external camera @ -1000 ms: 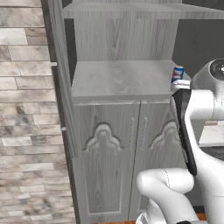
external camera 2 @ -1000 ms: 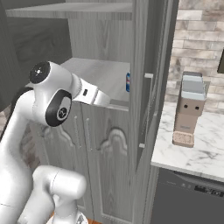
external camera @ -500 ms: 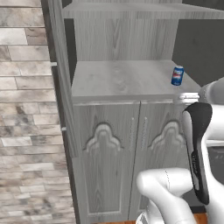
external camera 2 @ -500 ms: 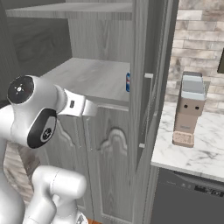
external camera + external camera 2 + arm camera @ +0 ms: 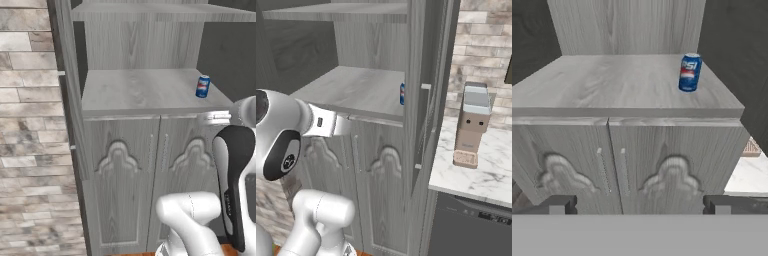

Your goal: Pick the boxed drink, boxed drink, can from the counter and place them in the open cabinet.

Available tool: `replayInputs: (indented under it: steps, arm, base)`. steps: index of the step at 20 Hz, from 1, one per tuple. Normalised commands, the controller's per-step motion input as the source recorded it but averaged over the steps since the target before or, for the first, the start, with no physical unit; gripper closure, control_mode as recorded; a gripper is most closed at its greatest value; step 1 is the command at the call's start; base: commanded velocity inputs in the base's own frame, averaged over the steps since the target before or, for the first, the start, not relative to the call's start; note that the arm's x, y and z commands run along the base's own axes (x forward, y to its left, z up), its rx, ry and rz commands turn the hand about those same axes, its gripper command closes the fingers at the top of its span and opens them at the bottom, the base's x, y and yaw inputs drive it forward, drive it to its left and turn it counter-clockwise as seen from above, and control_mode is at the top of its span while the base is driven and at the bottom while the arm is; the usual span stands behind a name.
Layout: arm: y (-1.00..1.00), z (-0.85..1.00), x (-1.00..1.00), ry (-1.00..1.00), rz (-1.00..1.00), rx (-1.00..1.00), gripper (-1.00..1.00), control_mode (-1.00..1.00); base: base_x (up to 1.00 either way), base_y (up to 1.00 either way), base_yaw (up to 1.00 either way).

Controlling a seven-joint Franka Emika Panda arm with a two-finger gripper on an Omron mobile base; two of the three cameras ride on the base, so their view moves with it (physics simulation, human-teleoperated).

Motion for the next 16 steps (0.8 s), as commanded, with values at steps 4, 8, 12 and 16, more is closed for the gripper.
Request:
replayInputs:
  steps: [4,8,12,16]
  arm:
    - [0.2,0.15,-0.31,0.0,0.0,0.0,-1.0,-1.0]
    - [0.16,0.09,-0.26,0.0,0.0,0.0,-1.0,-1.0]
    - [0.14,0.11,-0.15,-0.01,0.0,0.0,-1.0,-1.0]
    - [0.11,0.1,-0.11,0.0,0.0,0.0,-1.0,-1.0]
  base:
    - [0.0,0.0,0.0]
    - [0.0,0.0,0.0]
    - [0.0,0.0,0.0]
    - [0.0,0.0,0.0]
